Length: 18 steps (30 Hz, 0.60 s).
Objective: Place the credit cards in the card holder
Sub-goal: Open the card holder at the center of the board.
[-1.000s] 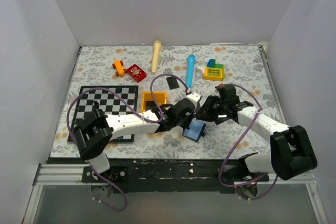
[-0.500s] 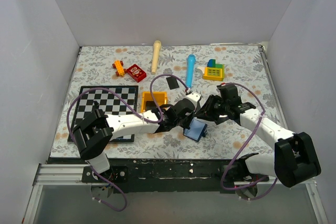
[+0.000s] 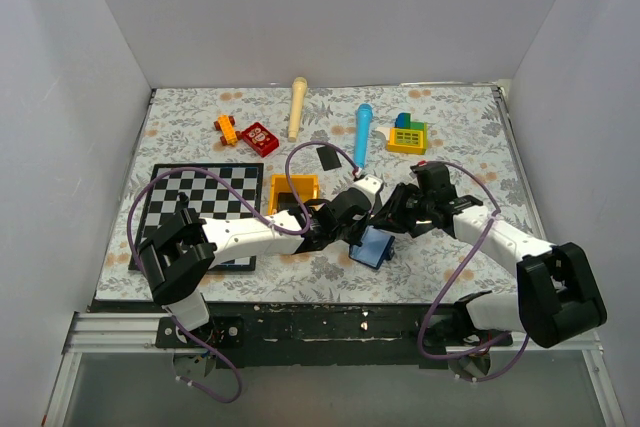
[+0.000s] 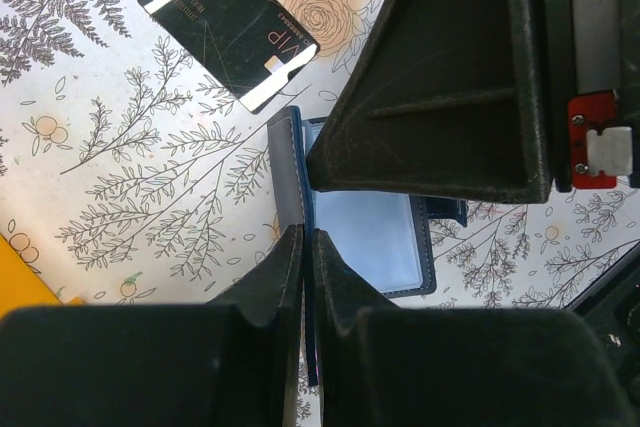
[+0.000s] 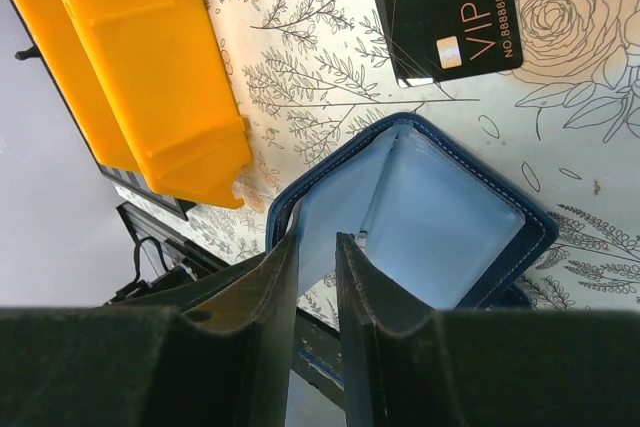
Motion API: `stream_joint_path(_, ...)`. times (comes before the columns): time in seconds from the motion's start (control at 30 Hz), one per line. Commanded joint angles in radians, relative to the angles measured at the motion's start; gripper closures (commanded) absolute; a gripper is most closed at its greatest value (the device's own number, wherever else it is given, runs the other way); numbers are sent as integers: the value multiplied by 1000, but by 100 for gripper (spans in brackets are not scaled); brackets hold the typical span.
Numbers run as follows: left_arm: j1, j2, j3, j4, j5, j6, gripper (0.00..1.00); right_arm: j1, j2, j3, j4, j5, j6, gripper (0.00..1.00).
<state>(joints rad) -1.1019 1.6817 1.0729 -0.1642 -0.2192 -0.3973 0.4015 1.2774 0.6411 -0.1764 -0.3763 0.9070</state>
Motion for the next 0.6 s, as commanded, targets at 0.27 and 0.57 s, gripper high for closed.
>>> stream_joint_path(0.27, -4, -8, -5, 22, 4, -5, 100, 3, 48, -14, 40, -3, -2, 75)
stream_joint_path(0.57, -4, -8, -7, 20, 4, -6, 100, 3, 53, -21, 49, -1, 0, 87)
